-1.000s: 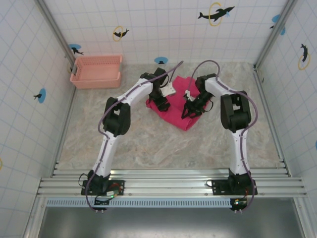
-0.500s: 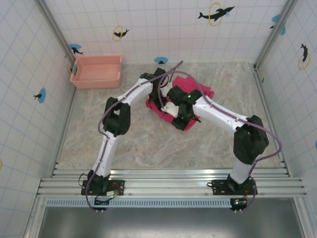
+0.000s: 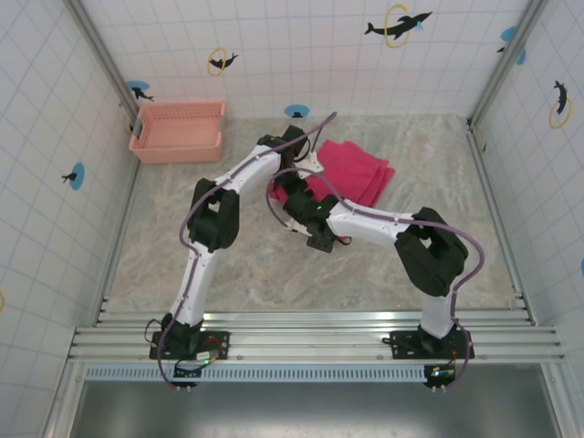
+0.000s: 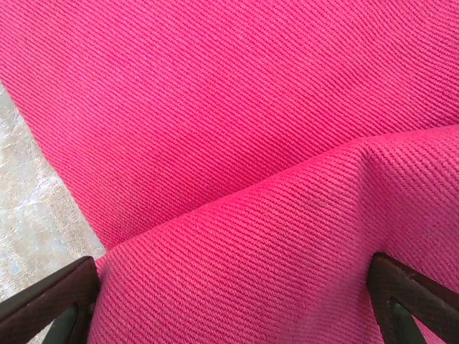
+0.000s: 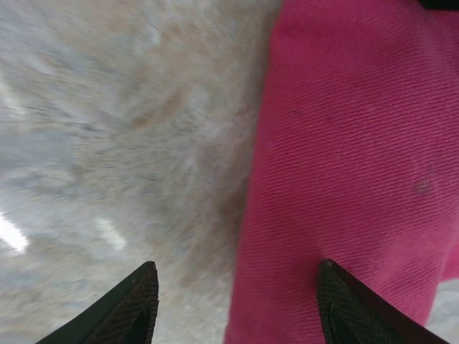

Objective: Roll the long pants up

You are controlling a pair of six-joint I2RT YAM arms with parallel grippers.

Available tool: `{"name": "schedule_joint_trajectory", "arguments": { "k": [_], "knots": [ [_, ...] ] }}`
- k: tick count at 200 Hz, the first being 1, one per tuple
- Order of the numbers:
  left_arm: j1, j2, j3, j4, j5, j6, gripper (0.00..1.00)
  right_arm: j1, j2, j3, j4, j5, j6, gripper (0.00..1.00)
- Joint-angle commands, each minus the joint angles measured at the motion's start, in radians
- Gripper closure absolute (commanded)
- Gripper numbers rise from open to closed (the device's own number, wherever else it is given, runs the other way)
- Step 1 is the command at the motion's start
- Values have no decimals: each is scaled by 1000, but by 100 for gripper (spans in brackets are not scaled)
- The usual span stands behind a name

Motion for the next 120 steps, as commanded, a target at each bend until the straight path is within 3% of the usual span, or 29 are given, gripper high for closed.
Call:
{"name": "schedule_joint_trajectory", "arguments": {
  "k": [1, 50, 74, 120],
  "knots": [
    [-4, 55, -73, -75, -27, -6, 3, 10, 81, 35, 17, 168, -27, 40],
    [1, 19, -127, -58, -15, 1, 3, -25, 182, 97, 10, 238, -38, 41],
    [10, 7, -139, -55, -3, 1, 3, -62, 204, 118, 6, 199, -58, 46],
    [36, -16, -161, -47, 26, 3, 3, -122, 215, 153, -19, 50, -129, 80]
  ]
}}
